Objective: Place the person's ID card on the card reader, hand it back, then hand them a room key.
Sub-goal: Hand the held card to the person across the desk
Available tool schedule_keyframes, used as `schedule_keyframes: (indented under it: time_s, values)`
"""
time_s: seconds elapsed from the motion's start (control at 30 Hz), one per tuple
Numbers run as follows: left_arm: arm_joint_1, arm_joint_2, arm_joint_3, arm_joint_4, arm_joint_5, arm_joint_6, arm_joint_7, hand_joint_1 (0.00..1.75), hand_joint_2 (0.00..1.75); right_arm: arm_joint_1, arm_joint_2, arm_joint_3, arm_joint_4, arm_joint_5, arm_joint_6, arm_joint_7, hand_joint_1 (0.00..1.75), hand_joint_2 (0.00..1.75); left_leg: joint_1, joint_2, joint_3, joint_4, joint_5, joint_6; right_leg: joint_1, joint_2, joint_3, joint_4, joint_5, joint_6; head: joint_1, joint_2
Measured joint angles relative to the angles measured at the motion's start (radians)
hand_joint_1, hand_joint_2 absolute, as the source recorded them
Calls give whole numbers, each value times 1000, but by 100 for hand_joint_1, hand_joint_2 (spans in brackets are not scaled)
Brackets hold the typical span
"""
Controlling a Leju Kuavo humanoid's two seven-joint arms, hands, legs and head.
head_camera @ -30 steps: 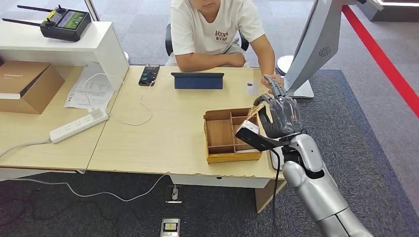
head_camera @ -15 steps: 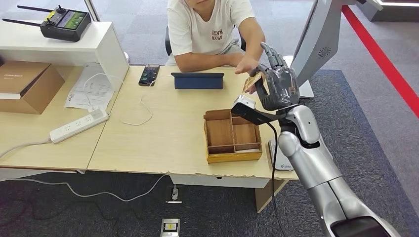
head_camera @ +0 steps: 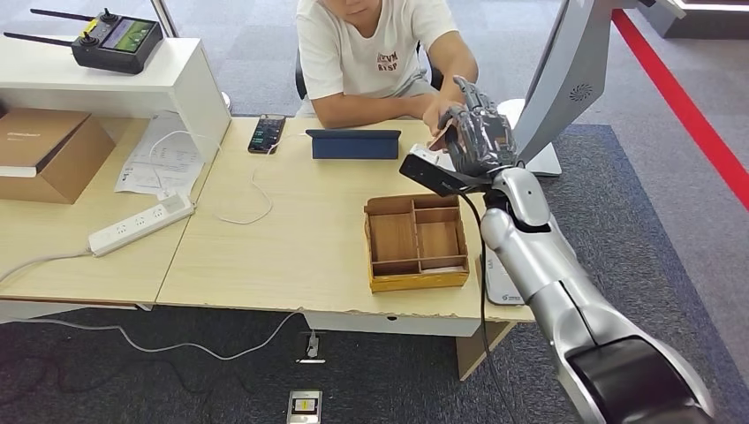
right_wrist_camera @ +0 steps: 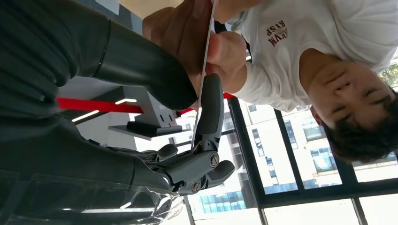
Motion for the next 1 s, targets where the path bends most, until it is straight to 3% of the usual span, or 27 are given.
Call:
schedule_keyframes:
  time_s: [0.03,0.13,0.17,0.63,0.9,1.0]
  values:
    - [0,1,0,0,0,0,1,0,0,-3,4,0,14,0,0,2,137,175,0,0,0,0,0,0,0,0,0,0,0,0,0,0]
    - [1,4,0,0,0,-3,2,0,0,-8,13,2,46,-1,-1,5,10,175,0,0,0,0,0,0,0,0,0,0,0,0,0,0]
    - [1,4,0,0,0,-4,2,0,0,-10,16,2,56,-2,-2,5,0,175,0,0,0,0,0,0,0,0,0,0,0,0,0,0]
    - [2,6,0,0,7,-1,17,0,0,-26,28,7,117,-59,-75,-57,0,175,0,0,0,0,0,0,0,0,0,0,0,0,0,0]
    - [4,5,0,0,26,10,31,0,0,-38,21,-29,78,-301,-79,-183,0,175,0,0,1,1,0,0,0,0,0,0,0,0,0,0]
    - [4,4,0,0,31,13,35,0,0,-32,8,-50,44,-336,-110,-199,0,175,0,0,1,1,0,0,0,0,0,0,0,0,0,0]
